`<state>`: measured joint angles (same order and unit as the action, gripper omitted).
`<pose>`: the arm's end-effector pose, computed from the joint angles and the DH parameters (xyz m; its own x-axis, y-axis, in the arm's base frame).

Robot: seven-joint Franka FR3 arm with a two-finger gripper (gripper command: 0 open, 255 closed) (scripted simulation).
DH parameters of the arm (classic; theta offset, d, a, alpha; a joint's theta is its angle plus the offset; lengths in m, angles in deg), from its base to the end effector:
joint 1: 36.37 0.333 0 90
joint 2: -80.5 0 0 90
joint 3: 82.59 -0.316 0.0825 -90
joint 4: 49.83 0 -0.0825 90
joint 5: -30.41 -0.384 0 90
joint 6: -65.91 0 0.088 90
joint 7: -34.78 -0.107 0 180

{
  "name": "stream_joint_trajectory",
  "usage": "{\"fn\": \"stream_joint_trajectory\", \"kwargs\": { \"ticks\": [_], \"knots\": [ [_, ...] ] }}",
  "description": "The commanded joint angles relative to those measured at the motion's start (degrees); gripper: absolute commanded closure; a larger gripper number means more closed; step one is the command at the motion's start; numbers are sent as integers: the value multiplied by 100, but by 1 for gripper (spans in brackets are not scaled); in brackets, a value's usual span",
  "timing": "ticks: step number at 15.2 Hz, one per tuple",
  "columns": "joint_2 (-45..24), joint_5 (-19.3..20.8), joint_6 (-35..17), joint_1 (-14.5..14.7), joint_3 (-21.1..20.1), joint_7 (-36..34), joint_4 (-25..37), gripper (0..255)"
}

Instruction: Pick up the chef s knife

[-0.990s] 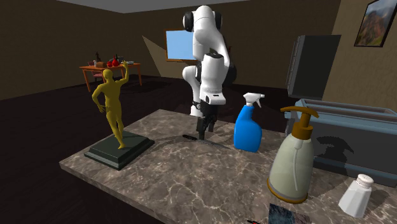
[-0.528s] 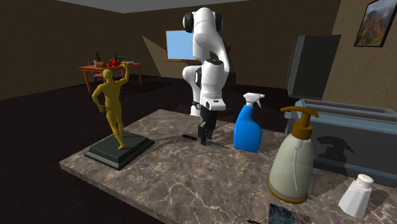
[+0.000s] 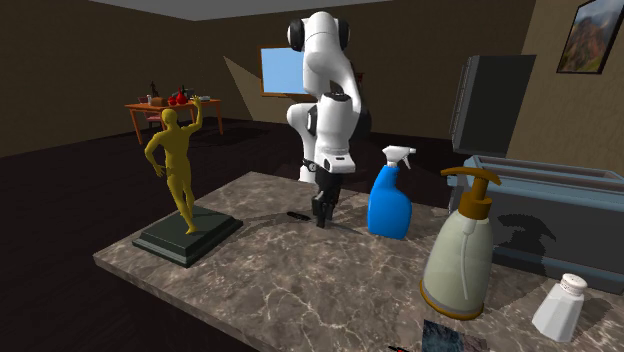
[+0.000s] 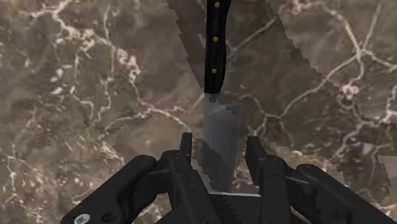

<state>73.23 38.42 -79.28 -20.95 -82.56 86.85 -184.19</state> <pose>0.5002 0.1393 0.2848 0.2788 0.9598 -0.0332 0.9566 -0.2744 0.0983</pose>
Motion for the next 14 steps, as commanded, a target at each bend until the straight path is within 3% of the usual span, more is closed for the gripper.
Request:
{"fn": "stream_joint_trajectory", "kwargs": {
  "ticks": [1,14],
  "knots": [
    [31,-2,37,-7,8,-10,-15,255],
    [742,-146,1022,-1,-19,148,264,255]
  ]
}}
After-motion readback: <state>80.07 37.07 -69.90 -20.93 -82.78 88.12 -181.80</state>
